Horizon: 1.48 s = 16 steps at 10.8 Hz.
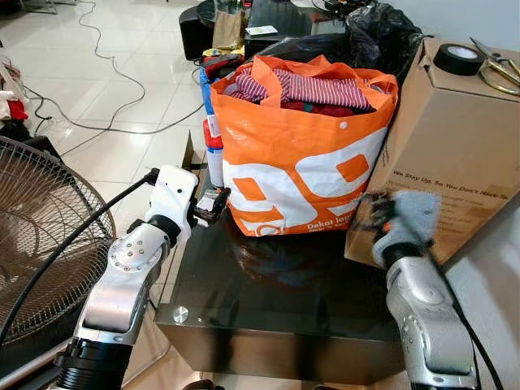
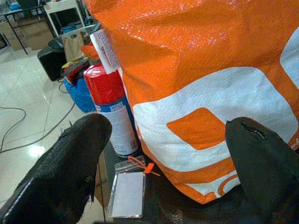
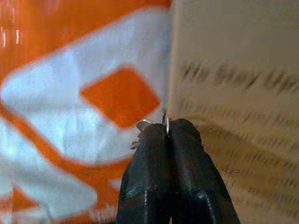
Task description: Hang keys on a hook
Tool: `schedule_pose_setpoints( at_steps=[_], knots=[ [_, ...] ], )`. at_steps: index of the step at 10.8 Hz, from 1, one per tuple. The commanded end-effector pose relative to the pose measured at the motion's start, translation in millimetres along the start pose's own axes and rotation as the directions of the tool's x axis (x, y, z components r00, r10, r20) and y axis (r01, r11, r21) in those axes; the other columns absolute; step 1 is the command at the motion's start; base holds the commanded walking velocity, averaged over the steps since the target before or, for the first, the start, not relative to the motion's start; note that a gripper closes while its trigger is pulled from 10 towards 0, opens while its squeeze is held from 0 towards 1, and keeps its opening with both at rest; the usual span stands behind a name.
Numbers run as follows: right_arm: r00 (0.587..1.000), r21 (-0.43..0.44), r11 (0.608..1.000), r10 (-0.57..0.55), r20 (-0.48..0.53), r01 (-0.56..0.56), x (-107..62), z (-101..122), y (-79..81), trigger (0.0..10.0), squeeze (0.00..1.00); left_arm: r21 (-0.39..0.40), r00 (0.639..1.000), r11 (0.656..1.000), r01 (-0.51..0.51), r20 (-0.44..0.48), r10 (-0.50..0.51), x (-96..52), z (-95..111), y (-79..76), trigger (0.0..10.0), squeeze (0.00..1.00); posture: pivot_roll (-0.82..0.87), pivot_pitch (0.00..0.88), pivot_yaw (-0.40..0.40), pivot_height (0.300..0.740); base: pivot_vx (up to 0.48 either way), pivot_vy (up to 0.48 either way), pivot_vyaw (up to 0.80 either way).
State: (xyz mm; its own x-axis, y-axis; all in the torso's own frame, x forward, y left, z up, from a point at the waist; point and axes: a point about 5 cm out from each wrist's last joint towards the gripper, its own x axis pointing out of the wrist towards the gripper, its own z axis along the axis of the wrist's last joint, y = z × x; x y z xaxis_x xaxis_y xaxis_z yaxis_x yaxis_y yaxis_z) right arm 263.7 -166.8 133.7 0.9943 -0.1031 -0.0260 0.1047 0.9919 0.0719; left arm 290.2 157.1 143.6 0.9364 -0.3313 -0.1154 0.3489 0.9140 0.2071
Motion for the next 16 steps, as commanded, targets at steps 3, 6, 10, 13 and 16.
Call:
schedule_pose_setpoints(
  at_steps=[3,6,10,13,16],
  knots=[
    [0.996,0.136,0.989,-0.058,0.062,0.049,3.3,10.4,-4.2,10.0,0.00,0.002,1.000,1.000,-0.009,0.016,0.009,-2.3,2.5,-1.1,10.0,0.00,0.00,0.000,-0.027,0.740,0.000,0.000,0.00],
    [1.000,0.114,0.993,0.002,-0.024,0.001,7.5,1.0,1.3,10.0,0.00,-0.001,0.999,1.000,-0.031,0.019,0.031,-1.4,2.7,1.6,10.0,0.00,-0.02,0.000,-0.023,0.740,0.000,0.000,0.00],
    [0.997,0.037,0.998,0.053,-0.048,-0.052,9.3,0.2,3.1,10.0,0.00,-0.004,0.999,1.000,-0.028,0.019,0.028,0.9,2.4,-0.2,10.0,0.00,-0.03,0.000,-0.034,0.740,0.000,0.207,0.00],
    [0.997,0.004,0.998,0.063,-0.051,-0.063,9.0,1.0,2.1,10.0,0.00,-0.003,0.999,0.999,-0.032,0.017,0.032,1.9,2.1,-0.3,10.0,0.00,-0.04,0.000,-0.028,0.740,0.000,0.285,0.00],
    [0.997,-0.078,0.996,0.028,-0.066,-0.033,9.2,0.4,-5.9,10.0,0.00,-0.008,0.999,1.000,-0.028,0.017,0.028,3.5,1.6,-2.7,10.0,0.00,-0.05,0.000,-0.033,0.740,0.000,0.284,0.00]
  ],
)
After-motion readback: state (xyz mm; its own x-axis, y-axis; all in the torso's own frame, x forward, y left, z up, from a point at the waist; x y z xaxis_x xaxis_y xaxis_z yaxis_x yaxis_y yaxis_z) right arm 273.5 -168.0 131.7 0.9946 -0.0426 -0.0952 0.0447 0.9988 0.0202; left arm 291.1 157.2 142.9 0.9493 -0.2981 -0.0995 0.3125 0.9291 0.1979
